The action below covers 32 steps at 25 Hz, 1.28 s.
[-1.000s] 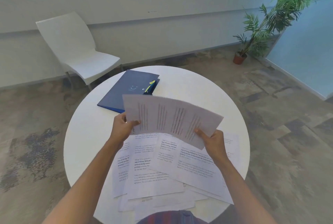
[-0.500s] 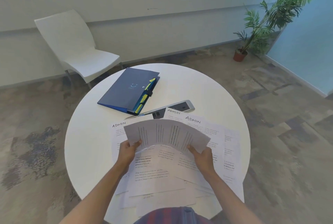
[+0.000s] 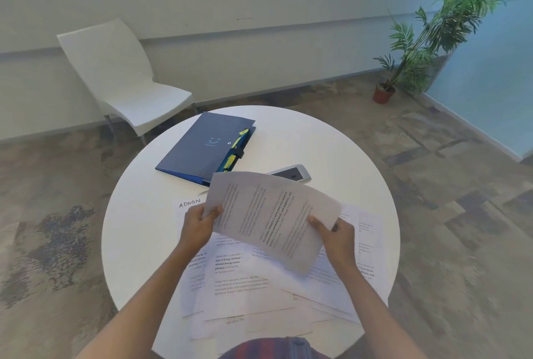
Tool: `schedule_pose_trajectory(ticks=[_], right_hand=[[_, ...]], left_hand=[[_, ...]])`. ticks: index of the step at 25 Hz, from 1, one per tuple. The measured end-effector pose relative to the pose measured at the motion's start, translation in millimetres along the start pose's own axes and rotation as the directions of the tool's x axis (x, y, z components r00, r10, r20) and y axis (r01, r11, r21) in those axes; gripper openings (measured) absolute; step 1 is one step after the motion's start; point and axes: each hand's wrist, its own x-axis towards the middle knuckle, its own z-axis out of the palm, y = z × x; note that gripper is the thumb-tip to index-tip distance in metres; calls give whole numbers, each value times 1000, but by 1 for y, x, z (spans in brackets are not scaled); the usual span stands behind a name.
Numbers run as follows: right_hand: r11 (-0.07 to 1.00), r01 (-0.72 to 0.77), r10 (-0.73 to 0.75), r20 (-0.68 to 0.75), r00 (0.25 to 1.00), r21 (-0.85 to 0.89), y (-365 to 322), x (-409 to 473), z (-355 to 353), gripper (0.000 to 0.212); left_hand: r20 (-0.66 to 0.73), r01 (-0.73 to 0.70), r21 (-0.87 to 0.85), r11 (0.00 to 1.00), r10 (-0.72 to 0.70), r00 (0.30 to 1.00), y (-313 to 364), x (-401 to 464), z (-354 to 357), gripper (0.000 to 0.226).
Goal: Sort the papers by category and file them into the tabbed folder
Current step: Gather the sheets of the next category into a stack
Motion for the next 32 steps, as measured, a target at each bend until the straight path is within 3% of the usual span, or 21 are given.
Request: schedule_pose_trajectory(ticks=[3,7,9,13,17,20,21,23,25,27,29,32], right_hand=[[992,120,-119,28,992,-31,-31,11,-18,20],[934,223,-136,296,945,-281,-61,14,-28,27],[870,292,-115,413,903,-397,-67,12,-20,20],[882,299,-107,461,881,-365,-71,9,-6,14],[933,230,-75,477,876,-275,-70,12,-12,15],[969,154,-60,418,906,-195,-67,18,-19,21],[983,117,-54,380,923,-145,-67,19,-21,20],[1000,20,-14,300,954,-16,-69,21,-22,12],[993,-69,46,237,970,91,-68,23,-20,8],[981,-125,95,194,976,146,-64,25,-16,7],[975,-164,136,183,974,149,-59,25,-11,8],[974,-186,159,198,967,127,-52,26,-4,9]], left_hand=[[72,-106,137,985,97,993,29,4,-9,26],[185,-182,219,959,142,972,59,7,-13,22],[277,-239,241,941,169,946,73,7,-13,23],[373,-301,291,908,182,910,94,10,-10,27],[340,-263,285,922,159,927,97,24,-3,21],[135,-270,315,910,239,962,93,31,2,56],[54,-250,284,926,245,968,92,32,4,68],[18,-84,97,992,82,996,90,29,8,81],[214,142,-136,980,-111,970,80,21,17,69],[402,253,-204,946,-154,902,66,5,32,40],[439,302,-234,924,-177,881,58,-10,46,25],[406,376,-287,881,-244,881,52,-12,52,25]])
